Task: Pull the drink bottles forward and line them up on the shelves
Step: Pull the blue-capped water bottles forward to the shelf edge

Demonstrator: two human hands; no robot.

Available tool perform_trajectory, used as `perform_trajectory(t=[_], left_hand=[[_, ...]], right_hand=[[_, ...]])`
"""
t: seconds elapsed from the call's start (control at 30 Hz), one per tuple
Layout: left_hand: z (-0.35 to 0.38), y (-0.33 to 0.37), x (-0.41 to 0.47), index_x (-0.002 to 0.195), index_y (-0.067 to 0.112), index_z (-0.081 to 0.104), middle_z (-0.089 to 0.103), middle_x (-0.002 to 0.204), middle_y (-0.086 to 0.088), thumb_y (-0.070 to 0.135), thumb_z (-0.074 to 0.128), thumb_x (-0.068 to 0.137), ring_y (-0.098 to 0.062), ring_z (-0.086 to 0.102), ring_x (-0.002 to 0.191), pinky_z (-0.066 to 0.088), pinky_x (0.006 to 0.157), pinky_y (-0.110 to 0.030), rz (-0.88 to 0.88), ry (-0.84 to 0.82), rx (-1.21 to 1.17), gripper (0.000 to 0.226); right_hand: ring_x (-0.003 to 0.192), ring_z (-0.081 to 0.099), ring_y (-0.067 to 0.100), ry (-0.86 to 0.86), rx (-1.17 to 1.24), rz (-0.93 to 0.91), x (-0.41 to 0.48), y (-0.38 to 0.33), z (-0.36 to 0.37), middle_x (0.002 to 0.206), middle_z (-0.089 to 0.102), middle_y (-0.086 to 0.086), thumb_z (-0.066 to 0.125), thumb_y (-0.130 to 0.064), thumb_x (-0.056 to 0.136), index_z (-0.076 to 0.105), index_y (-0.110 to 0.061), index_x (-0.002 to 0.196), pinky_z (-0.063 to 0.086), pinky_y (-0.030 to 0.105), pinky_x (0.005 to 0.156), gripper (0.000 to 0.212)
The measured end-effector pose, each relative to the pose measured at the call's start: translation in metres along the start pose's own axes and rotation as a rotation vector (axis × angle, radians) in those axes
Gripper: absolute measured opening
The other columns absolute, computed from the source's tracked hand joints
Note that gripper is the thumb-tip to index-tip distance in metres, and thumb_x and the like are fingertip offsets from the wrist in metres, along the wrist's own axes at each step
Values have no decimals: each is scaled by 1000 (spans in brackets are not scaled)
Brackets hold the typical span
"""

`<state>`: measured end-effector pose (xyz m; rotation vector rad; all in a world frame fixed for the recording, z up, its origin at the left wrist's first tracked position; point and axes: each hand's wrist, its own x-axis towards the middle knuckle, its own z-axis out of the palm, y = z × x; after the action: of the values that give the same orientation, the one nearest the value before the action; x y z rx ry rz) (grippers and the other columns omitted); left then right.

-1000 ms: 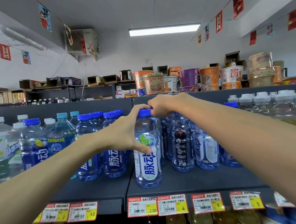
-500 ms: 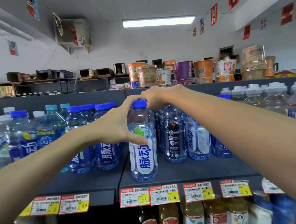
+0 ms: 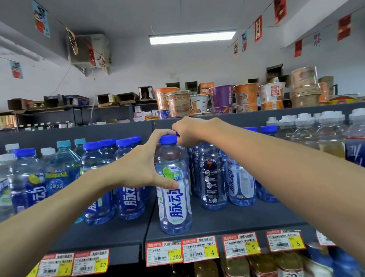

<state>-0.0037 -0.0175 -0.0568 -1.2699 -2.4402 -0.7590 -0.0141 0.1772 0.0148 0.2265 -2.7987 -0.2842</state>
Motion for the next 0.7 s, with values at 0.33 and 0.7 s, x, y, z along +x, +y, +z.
perform_trajectory(t=[0.33,0.7], left_hand=[[-1,7,-4,134,65,13,63,117,-26,58,92,55,-20,52,94,51,92,-48,-1,-5,-21,112],[0,-1,-1,132,66,14,63,113,13,50,94,58,3,66,93,49,72,-8,44,-12,-77,111]], right_hand=[[74,56,23,54,123,-6,0,0,5,91,61,6,48,-19,97,56,-16,95,40,28,58,9],[92,58,25,35,158,-7,-1,0,10,95,56,1,48,-23,98,51,-20,105,44,35,74,8]])
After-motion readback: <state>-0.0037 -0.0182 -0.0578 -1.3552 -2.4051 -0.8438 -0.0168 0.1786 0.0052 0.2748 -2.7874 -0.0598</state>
